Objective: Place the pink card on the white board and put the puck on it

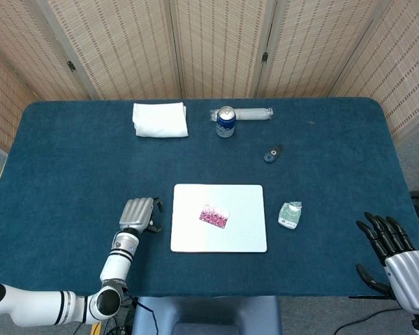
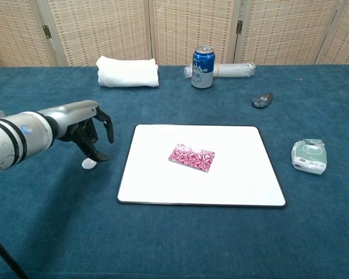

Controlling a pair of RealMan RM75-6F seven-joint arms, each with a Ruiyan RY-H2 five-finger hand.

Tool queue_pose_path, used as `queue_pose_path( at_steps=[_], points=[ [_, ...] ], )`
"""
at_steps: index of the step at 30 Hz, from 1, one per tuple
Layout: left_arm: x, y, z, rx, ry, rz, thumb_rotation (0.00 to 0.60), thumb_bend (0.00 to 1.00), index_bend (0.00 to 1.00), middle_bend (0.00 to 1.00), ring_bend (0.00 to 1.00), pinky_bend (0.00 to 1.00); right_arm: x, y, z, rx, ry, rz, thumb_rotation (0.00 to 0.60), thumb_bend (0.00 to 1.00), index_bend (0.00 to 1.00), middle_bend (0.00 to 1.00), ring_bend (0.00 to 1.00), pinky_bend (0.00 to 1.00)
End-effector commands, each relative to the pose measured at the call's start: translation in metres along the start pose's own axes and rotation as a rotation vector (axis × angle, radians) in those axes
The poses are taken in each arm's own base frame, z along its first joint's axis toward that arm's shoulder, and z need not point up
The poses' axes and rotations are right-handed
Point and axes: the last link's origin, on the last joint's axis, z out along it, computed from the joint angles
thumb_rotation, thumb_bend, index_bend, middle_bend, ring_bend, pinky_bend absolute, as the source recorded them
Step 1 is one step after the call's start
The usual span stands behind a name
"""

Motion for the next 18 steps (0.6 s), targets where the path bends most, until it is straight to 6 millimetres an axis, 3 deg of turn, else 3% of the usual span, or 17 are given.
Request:
queue_pose_path(
  at_steps=[1,18],
  points=[
    [-0.005,-0.014,0.004,0.027,-0.028,-0.015,0.6,0.3,0.47,1.0,1.0,1.0,-0.001,0.0,0.0,-0.004,0.0,-0.002,0.6,0.26,0.05,0.0,0.0,0.0],
    [-0.011,-0.026,0.002,0.044,-0.062,-0.018,0.6,0.3,0.45,1.0,1.0,1.0,-0.001,-0.004,-0.003,0.008,0.011,-0.014,0.6,0.26,0.05,0.0,0.0,0.0]
  ],
)
